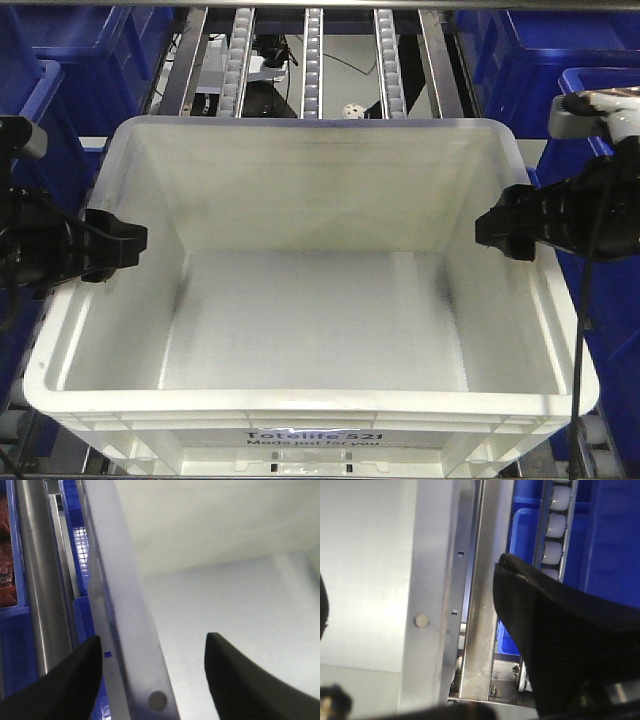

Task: Move bin from left to right shelf
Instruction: 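Close both grippers on the white tote's opposite side rims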

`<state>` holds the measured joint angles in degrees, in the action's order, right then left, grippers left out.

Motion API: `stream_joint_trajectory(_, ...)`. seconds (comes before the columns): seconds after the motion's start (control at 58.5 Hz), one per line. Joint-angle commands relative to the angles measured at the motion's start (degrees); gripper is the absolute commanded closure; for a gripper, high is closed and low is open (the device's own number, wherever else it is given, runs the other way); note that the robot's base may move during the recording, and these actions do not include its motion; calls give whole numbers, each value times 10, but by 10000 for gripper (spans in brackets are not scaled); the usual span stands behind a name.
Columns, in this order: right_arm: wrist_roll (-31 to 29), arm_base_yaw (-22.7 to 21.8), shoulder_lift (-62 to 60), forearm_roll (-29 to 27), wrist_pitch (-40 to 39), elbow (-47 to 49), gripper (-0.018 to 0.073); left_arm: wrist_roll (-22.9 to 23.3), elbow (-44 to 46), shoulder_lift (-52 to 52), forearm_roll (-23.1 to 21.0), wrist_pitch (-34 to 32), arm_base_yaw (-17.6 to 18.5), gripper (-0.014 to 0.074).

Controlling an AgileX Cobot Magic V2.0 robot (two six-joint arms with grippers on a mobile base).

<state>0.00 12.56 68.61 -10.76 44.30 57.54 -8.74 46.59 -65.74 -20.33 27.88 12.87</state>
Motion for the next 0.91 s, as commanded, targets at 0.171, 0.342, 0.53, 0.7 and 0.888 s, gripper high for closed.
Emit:
stream_joint_trajectory(0.171,-11,0,24,-7,-25,19,-27,5,21,2,-10,-23,3,160)
stream_joint_trajectory(0.342,-13,0,45,-8,-25,19,-27,5,21,-6,-10,-9,3,161)
stream_joint_trajectory(0.53,-13,0,50,-7,-25,19,-27,5,21,-7,-10,-9,3,171)
stream_joint_trajectory(0.7,-13,0,50,-5,-26,19,-27,5,21,-8,-10,-9,3,175)
stream_joint_trajectory(0.888,-13,0,50,-5,-27,19,-27,5,21,-11,-10,-8,3,175)
